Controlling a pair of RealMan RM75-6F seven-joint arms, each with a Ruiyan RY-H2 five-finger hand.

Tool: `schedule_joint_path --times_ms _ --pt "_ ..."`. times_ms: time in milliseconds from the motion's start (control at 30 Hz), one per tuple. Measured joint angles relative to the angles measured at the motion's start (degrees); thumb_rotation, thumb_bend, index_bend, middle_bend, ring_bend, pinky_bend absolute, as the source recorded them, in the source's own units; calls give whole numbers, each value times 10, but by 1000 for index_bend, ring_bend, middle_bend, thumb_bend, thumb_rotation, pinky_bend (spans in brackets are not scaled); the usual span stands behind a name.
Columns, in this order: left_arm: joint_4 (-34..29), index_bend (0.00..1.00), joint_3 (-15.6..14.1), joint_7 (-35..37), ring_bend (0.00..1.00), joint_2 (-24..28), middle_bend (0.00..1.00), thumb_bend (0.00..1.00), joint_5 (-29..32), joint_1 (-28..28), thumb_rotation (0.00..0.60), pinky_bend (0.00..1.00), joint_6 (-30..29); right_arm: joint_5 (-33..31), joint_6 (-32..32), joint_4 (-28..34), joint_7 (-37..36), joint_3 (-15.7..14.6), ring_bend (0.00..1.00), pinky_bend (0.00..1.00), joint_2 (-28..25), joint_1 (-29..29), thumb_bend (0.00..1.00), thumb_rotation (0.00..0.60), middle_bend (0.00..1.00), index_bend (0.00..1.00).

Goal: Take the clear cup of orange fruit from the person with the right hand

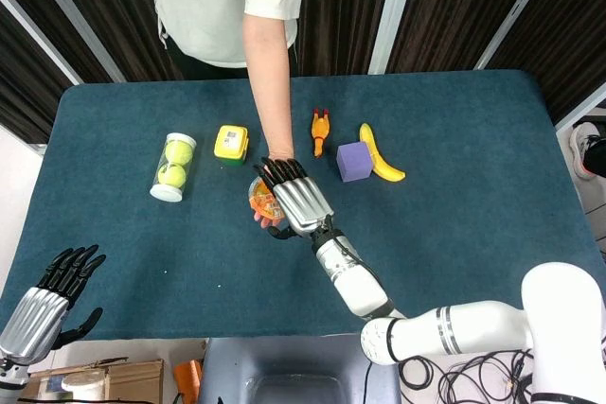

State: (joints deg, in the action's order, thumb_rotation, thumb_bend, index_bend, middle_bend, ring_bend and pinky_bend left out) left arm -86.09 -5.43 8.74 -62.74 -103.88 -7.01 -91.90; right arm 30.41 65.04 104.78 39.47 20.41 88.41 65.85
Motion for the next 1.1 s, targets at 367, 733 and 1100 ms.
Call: schedule_joint_path --times_ms 367,733,1100 --pt "-1 0 -4 6 0 0 14 383 -7 -6 600 82 7 -12 18 -19 13 0 0 0 18 13 142 600 28 0" --pt "1 0 -10 22 0 6 14 382 -7 -8 600 82 13 -2 26 -46 8 4 373 235 49 23 142 600 351 186" --pt "3 0 -11 22 0 6 13 383 -11 -5 600 82 2 54 70 -65 7 0 655 545 75 16 146 600 573 467"
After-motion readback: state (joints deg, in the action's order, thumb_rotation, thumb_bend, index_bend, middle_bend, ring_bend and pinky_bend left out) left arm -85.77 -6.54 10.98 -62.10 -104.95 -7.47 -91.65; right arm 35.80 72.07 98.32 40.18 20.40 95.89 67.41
